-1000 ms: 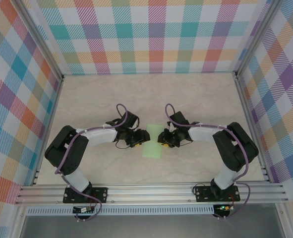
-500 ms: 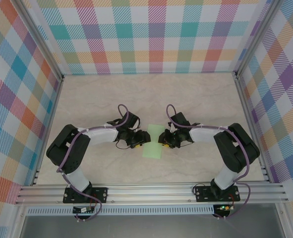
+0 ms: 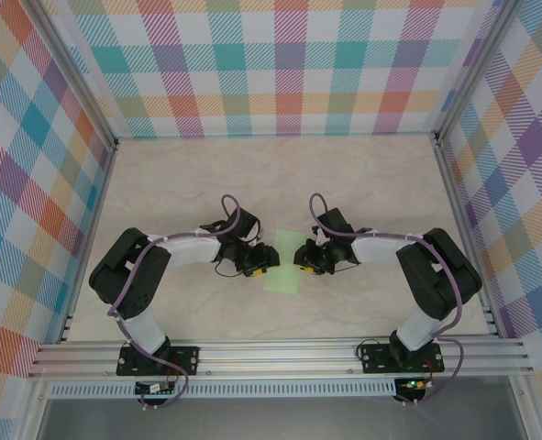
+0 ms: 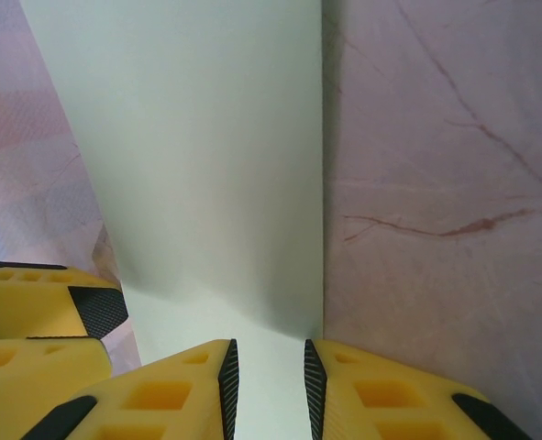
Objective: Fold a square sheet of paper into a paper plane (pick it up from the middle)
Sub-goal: Fold the triangle a second time at the center of the table.
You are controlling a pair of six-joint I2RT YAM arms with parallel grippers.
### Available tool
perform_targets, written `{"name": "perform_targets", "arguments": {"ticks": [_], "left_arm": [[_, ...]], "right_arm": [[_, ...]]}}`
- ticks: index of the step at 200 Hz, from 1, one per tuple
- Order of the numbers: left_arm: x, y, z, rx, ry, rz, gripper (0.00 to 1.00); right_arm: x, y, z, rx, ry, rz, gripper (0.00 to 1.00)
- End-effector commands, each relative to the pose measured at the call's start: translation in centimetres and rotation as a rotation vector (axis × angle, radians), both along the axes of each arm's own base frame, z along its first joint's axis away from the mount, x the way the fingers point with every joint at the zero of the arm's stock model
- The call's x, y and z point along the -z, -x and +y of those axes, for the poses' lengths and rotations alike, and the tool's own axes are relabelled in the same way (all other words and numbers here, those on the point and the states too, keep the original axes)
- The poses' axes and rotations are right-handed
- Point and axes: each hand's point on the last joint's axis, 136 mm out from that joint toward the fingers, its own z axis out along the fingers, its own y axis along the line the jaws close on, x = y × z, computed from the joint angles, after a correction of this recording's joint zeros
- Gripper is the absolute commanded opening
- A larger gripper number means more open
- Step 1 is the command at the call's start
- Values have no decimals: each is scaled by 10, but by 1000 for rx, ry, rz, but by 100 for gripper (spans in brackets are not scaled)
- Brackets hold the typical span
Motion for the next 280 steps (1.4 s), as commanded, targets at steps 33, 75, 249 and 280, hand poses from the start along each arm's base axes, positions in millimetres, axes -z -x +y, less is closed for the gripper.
{"name": "perform_targets", "arguments": {"ticks": [33, 75, 249, 280], "left_arm": [[-3, 3, -9, 41, 21, 7, 48], [-6, 4, -13, 50, 47, 7, 48], [-18, -30, -42, 52, 127, -84, 55], [-23, -31, -41, 49, 125, -95, 55]], "right_arm": [[5, 4, -3, 5, -3, 25, 28], [7, 5, -3, 5, -4, 30, 29], [4, 3, 1, 1, -34, 26, 29], [3, 2, 1, 1, -38, 24, 29]]}}
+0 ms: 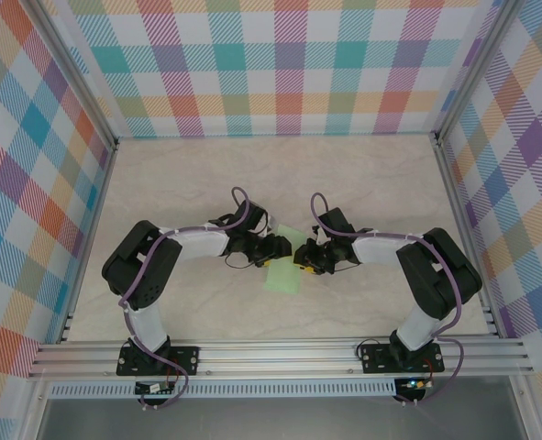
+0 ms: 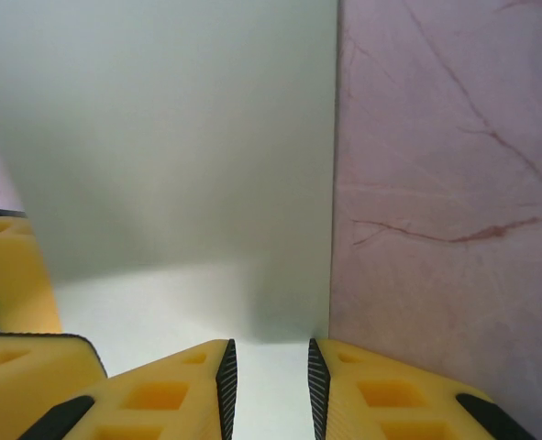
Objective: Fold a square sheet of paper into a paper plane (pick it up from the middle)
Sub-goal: Fold the triangle a second time at the center of the table.
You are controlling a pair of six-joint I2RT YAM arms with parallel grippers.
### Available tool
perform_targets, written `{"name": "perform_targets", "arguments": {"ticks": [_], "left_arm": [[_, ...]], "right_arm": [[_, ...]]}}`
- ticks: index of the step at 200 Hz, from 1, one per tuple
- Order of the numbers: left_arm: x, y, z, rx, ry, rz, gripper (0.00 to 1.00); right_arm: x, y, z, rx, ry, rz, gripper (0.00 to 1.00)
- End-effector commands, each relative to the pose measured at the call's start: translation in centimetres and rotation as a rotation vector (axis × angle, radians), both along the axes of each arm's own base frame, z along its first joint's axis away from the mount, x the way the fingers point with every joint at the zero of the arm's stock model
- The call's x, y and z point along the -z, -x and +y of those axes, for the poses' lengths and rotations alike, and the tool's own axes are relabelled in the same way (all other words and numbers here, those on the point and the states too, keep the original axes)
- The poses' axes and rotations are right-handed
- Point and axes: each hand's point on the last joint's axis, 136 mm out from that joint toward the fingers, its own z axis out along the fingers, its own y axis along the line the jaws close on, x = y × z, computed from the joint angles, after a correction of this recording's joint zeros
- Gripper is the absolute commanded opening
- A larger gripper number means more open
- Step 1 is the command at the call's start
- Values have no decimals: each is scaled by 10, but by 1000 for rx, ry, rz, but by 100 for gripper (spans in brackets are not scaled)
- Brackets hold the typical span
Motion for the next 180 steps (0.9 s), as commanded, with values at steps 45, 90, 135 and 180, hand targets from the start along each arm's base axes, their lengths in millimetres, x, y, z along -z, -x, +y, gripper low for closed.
{"name": "perform_targets", "arguments": {"ticks": [45, 90, 135, 180], "left_arm": [[-12, -1, 2, -7, -4, -17, 46], [-11, 3, 8, -34, -13, -8, 29], [-10, 1, 13, -51, -38, -6, 26], [-12, 1, 10, -52, -33, 6, 18]], "right_arm": [[-2, 1, 2, -3, -32, 5, 30], [-31, -1, -1, -21, -40, -76, 36], [-54, 12, -26, -38, 71, -235, 44], [-57, 47, -6, -233, 226, -427, 61]]}}
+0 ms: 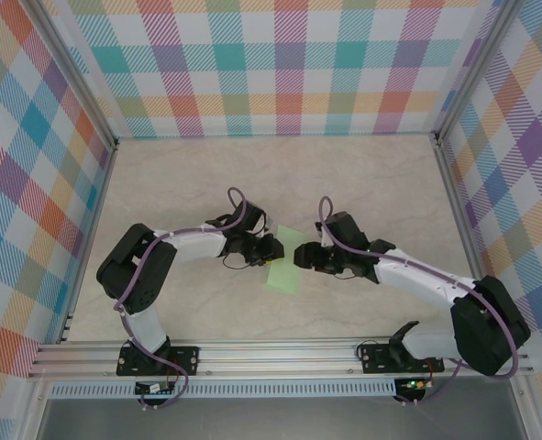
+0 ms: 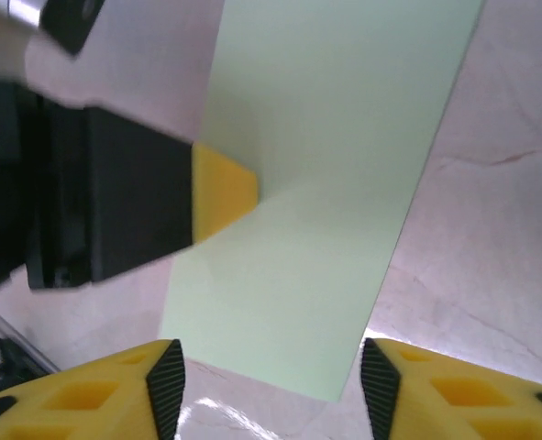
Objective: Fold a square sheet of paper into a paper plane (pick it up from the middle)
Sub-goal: Fold the triangle a second time at the center of the table.
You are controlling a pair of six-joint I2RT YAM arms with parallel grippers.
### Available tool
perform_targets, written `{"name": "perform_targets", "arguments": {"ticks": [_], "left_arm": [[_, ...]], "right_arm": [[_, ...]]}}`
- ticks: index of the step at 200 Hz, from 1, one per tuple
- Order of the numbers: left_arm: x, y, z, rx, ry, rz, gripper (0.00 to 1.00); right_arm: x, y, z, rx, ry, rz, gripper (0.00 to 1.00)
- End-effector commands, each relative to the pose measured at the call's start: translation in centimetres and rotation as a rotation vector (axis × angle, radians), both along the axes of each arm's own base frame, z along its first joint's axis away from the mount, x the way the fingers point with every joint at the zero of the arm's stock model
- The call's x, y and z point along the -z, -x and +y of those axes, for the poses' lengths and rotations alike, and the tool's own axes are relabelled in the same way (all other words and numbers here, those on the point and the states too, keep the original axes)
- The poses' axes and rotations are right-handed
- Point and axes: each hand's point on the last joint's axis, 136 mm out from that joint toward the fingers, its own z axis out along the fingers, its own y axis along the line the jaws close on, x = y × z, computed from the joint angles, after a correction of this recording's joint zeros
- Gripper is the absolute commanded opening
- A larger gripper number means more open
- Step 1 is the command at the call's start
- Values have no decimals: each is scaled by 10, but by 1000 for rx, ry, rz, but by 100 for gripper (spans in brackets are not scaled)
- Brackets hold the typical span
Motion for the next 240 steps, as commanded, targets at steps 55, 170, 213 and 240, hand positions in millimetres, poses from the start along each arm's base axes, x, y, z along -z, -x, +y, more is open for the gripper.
{"name": "perform_targets", "arguments": {"ticks": [55, 170, 213, 240], "left_arm": [[-13, 0, -3, -6, 19, 22, 15], [-14, 0, -6, -2, 35, 33, 14], [-13, 2, -5, -2, 29, 39, 14], [-16, 1, -4, -3, 28, 33, 15]], "right_arm": [[12, 41, 45, -248, 429, -365, 70], [26, 35, 68, -236, 637, -471, 63], [24, 34, 66, -227, 640, -479, 48], [22, 34, 62, -219, 644, -481, 38]]}}
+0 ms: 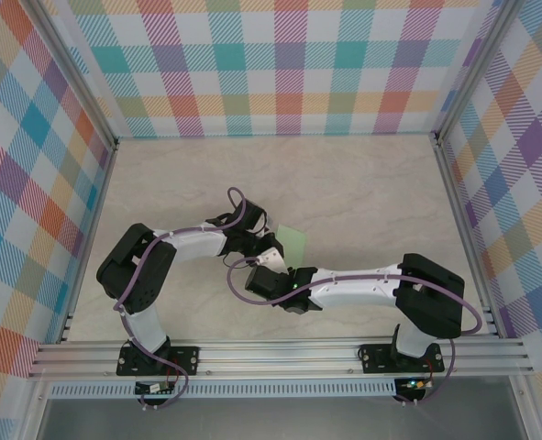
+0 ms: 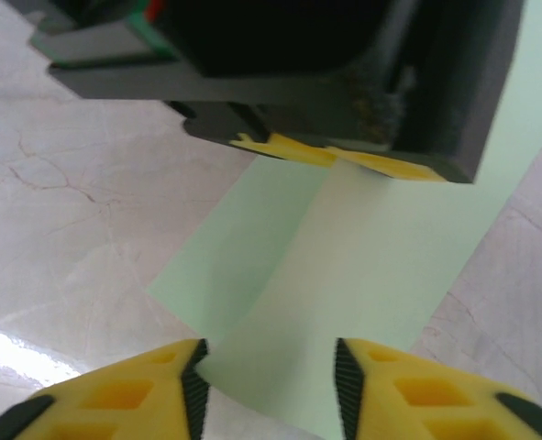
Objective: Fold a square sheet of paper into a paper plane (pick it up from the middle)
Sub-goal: Fold the triangle a second time at the center of the table.
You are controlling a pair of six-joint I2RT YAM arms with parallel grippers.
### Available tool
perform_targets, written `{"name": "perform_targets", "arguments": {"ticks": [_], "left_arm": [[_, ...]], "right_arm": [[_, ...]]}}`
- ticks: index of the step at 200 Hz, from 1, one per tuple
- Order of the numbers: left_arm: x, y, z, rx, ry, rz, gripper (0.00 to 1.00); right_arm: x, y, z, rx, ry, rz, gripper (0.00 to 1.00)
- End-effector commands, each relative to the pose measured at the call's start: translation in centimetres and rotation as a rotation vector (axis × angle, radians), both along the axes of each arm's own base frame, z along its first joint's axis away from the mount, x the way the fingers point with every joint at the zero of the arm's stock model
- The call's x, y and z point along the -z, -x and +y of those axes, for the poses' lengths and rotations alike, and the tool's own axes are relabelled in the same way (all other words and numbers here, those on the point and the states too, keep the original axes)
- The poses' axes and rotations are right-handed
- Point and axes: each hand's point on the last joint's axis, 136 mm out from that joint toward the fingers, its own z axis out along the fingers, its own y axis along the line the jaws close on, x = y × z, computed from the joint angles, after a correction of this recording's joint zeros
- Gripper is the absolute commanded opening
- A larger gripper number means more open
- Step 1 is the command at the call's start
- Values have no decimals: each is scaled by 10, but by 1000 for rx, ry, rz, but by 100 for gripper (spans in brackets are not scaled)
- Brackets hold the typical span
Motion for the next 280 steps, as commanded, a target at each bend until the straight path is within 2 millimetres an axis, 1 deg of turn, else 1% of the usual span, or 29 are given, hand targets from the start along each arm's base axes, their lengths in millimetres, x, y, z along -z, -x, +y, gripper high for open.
{"name": "perform_targets", "arguments": {"ticks": [1, 32, 43, 64, 112, 132, 145, 161, 171, 179, 182, 189, 210, 245, 258, 280], "left_arm": [[-13, -2, -3, 3, 18, -5, 15], [-14, -3, -3, 6, 18, -10, 15], [-14, -3, -3, 4, 15, -10, 15], [-14, -3, -2, 3, 12, -9, 15], [-16, -3, -2, 3, 13, -13, 15], [-17, -4, -2, 1, 13, -16, 15], [-18, -4, 0, -3, 1, -20, 17], [-18, -7, 9, -33, -48, -41, 24], [-18, -10, 19, -64, -95, -60, 32], [-21, -14, 26, -97, -130, -84, 34], [-19, -10, 33, -107, -161, -70, 36], [-19, -11, 41, -130, -196, -82, 44], [-23, -12, 55, -175, -248, -108, 51], [-25, -9, 70, -221, -286, -126, 53], [-27, -7, 70, -224, -272, -136, 52], [-30, -3, 69, -220, -240, -146, 50]], "right_arm": [[-12, -2, 0, 12, -7, -28, 38], [-18, -1, -5, 15, -15, -34, 35], [-19, -1, -5, 15, -20, -33, 31], [-20, 0, -8, 19, -20, -31, 31], [-15, 0, -11, 26, -2, -24, 18], [-14, -1, -12, 34, -2, -20, 15], [-15, -2, -14, 45, -13, -19, 13], [-15, -2, -15, 44, -44, -1, 11], [-15, -3, -15, 43, -77, 16, 10], [-14, -2, -15, 33, -108, 38, 9], [-15, -2, -14, 31, -122, 46, 9], [-14, -3, -15, 30, -149, 65, 9], [-12, -5, -16, 25, -238, 133, 10], [-12, -14, -24, 38, -351, 213, 10], [-11, -15, -23, 22, -395, 266, 10], [-6, -22, -30, 36, -405, 301, 11]]}}
